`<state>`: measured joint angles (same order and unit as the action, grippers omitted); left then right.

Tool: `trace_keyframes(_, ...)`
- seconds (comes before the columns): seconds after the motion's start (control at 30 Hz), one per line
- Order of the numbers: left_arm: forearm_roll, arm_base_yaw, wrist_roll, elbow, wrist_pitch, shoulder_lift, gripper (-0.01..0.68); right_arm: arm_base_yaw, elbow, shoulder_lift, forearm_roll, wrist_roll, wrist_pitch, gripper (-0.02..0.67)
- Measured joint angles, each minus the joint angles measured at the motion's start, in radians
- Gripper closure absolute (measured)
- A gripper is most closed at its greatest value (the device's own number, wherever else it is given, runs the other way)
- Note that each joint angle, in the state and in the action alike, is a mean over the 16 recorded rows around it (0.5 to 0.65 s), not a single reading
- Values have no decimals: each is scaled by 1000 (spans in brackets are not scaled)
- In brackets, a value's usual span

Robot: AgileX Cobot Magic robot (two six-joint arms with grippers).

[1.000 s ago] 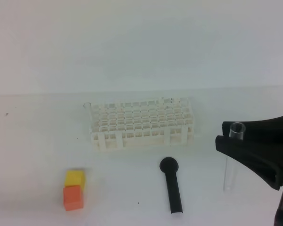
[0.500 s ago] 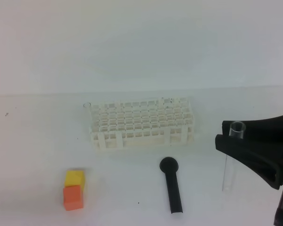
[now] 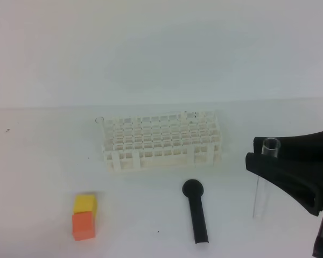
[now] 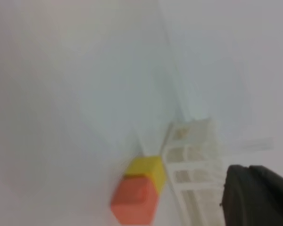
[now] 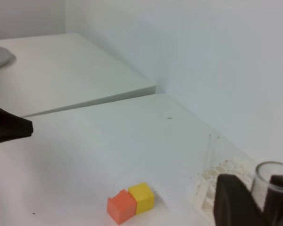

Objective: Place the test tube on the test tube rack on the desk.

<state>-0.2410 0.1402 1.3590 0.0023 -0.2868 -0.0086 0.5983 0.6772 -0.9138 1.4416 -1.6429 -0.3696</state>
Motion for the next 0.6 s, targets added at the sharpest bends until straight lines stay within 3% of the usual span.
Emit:
trace_keyframes(0.33, 295, 0, -1, 0, 43, 0, 674, 0, 0, 0, 8, 1, 1, 529)
trace_keyframes(0.6, 326, 0, -1, 0, 37, 0, 674, 0, 0, 0, 10, 15, 1, 529)
